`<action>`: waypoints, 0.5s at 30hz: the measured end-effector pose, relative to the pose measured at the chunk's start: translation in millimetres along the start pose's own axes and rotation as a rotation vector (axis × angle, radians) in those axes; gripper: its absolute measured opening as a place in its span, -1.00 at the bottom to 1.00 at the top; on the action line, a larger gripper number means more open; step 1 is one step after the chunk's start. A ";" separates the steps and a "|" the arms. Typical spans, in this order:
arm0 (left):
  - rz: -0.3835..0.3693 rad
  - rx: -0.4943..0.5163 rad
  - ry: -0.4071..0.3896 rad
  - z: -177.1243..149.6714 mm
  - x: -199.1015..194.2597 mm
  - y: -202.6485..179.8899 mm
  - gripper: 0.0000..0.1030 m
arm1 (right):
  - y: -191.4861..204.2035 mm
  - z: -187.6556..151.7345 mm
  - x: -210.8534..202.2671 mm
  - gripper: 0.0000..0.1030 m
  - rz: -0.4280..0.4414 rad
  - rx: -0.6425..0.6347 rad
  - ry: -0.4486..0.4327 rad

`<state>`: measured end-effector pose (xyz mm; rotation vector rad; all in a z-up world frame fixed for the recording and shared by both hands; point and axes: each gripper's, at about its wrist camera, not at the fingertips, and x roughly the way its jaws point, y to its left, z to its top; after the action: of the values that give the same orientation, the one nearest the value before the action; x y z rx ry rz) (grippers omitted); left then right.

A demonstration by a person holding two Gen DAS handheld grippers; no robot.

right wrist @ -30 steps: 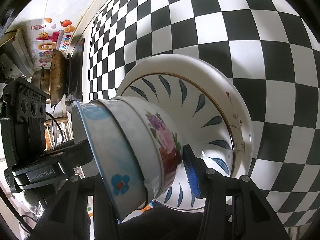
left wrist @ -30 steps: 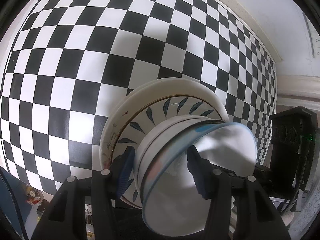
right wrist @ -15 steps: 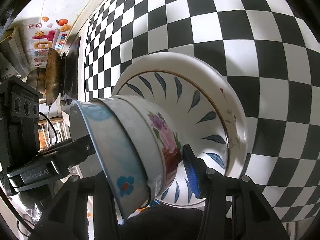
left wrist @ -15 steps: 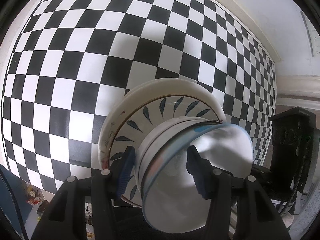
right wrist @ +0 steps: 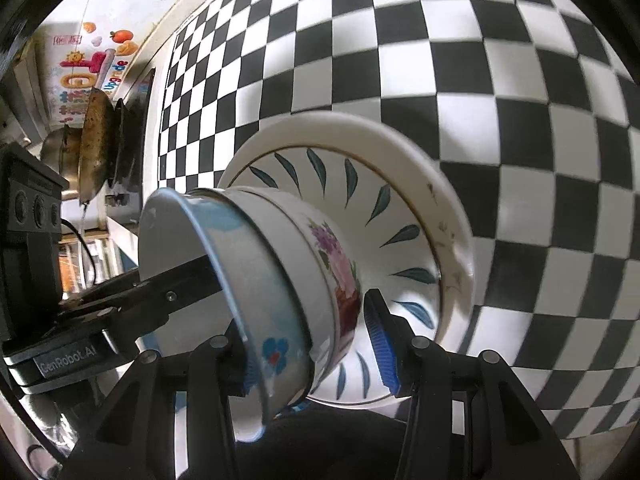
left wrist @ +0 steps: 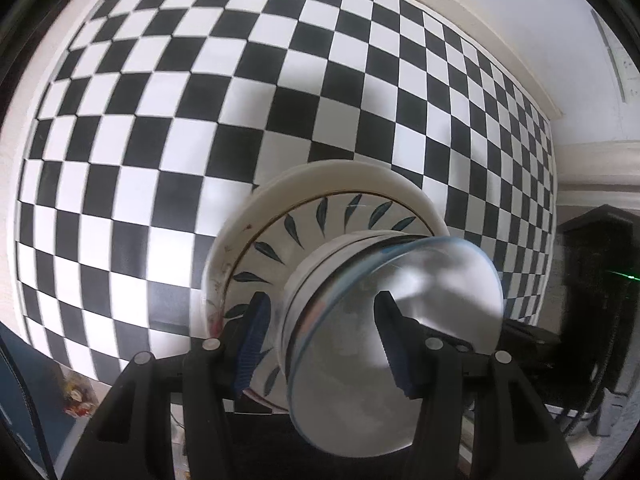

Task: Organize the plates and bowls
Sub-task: 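Lower the bowl stack onto the plate stack with both grippers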

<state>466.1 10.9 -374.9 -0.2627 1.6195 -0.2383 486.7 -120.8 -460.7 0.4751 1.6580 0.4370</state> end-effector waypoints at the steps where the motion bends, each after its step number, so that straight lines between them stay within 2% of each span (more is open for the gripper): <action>1: 0.008 0.006 -0.009 -0.8 -2.9 -0.5 -0.02 | 2.0 -0.7 -3.4 -0.05 -0.017 -0.008 -0.009; 4: 0.034 0.027 -0.025 -4.5 -10.3 -3.0 -0.01 | 10.1 -4.6 -16.8 -0.05 -0.081 -0.043 -0.045; 7: 0.096 0.051 -0.050 -12.2 -18.3 -7.0 0.02 | 18.4 -9.8 -30.8 -0.03 -0.149 -0.078 -0.082; 9: 0.118 0.067 -0.066 -18.5 -23.2 -9.3 0.03 | 25.9 -15.4 -41.9 0.12 -0.213 -0.103 -0.116; 10: 0.132 0.081 -0.076 -22.2 -26.8 -9.8 0.04 | 30.2 -18.8 -47.5 0.29 -0.242 -0.118 -0.135; 11: 0.135 0.087 -0.087 -24.6 -29.6 -10.6 0.10 | 33.1 -21.7 -52.7 0.47 -0.256 -0.126 -0.149; 13: 0.150 0.094 -0.147 -31.6 -41.8 -9.4 0.50 | 38.2 -28.3 -62.4 0.67 -0.272 -0.139 -0.174; 15: 0.185 0.101 -0.222 -38.0 -55.6 -9.7 0.81 | 44.3 -35.9 -73.2 0.86 -0.302 -0.154 -0.207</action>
<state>431.8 18.7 -316.7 -0.0587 1.3973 -0.1435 462.7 -123.6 -371.1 0.1456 1.4527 0.2787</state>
